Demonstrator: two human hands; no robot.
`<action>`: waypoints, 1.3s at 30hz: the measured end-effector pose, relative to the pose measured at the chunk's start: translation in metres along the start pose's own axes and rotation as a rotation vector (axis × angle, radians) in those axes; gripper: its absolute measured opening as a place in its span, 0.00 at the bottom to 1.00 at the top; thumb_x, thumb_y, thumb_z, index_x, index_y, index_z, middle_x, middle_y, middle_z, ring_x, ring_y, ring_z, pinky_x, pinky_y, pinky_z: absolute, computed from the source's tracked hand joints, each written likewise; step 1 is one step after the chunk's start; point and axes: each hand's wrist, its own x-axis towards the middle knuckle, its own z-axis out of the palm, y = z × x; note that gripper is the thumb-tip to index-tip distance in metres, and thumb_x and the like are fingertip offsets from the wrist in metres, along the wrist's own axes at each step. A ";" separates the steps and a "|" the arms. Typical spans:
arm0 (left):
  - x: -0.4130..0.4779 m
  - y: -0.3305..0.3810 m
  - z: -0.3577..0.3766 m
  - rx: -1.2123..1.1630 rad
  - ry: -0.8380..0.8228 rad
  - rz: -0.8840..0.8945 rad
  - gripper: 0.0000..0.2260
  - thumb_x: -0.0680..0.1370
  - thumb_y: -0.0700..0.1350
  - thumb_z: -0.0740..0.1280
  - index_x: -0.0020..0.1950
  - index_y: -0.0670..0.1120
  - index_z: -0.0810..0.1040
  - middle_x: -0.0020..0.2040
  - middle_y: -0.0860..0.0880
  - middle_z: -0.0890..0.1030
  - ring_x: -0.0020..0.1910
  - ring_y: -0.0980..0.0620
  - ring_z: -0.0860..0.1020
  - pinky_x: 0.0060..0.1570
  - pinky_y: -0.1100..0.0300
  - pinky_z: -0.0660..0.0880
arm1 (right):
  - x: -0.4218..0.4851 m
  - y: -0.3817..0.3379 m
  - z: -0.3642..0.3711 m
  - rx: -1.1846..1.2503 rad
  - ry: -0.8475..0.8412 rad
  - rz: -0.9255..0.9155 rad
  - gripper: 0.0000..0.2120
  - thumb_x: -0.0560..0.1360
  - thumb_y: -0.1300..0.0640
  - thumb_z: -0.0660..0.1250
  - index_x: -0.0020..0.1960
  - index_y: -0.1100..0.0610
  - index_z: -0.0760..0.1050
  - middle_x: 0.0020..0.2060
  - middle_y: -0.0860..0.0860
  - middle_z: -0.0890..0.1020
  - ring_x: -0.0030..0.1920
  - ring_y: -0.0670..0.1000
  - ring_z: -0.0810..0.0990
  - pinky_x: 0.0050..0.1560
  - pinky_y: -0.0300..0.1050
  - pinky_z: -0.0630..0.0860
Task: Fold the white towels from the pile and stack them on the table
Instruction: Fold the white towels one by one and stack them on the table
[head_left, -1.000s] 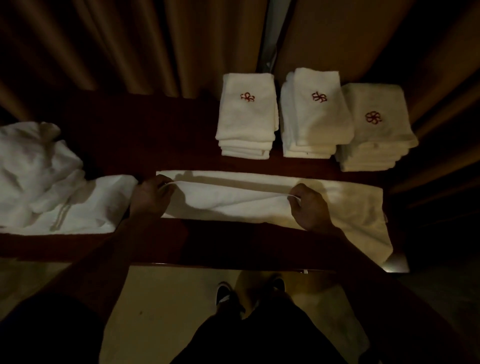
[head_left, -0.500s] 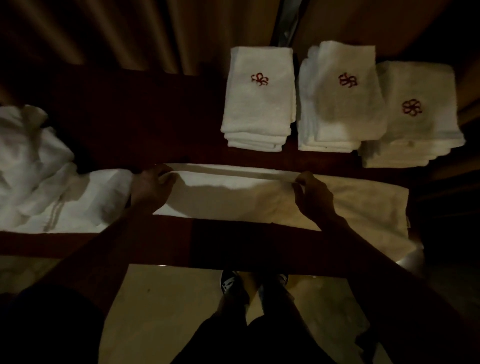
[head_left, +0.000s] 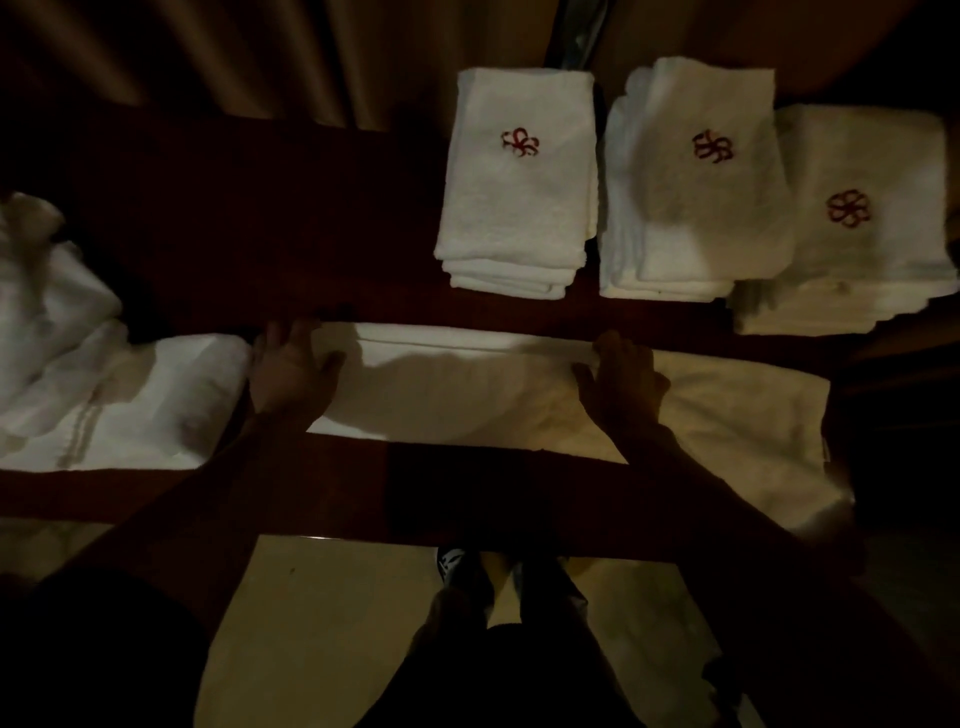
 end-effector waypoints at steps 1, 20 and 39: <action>0.000 0.002 0.000 0.032 0.000 -0.026 0.27 0.76 0.56 0.71 0.71 0.47 0.69 0.68 0.38 0.69 0.65 0.34 0.70 0.61 0.39 0.70 | -0.002 0.000 -0.001 0.004 0.028 -0.003 0.17 0.78 0.48 0.67 0.64 0.51 0.69 0.63 0.51 0.74 0.68 0.57 0.69 0.64 0.66 0.68; -0.066 0.167 0.041 -0.176 -0.129 0.469 0.26 0.71 0.57 0.75 0.65 0.48 0.76 0.64 0.49 0.76 0.60 0.46 0.77 0.57 0.49 0.76 | -0.057 0.113 -0.048 0.136 0.206 -0.106 0.30 0.73 0.45 0.74 0.70 0.55 0.70 0.64 0.54 0.77 0.67 0.58 0.72 0.59 0.58 0.74; -0.137 0.354 0.139 -0.075 -0.298 0.807 0.17 0.71 0.42 0.74 0.60 0.47 0.80 0.64 0.48 0.79 0.63 0.45 0.76 0.63 0.45 0.74 | -0.082 0.311 -0.052 0.149 0.083 -0.368 0.39 0.58 0.55 0.82 0.64 0.55 0.68 0.58 0.63 0.82 0.58 0.71 0.80 0.49 0.74 0.77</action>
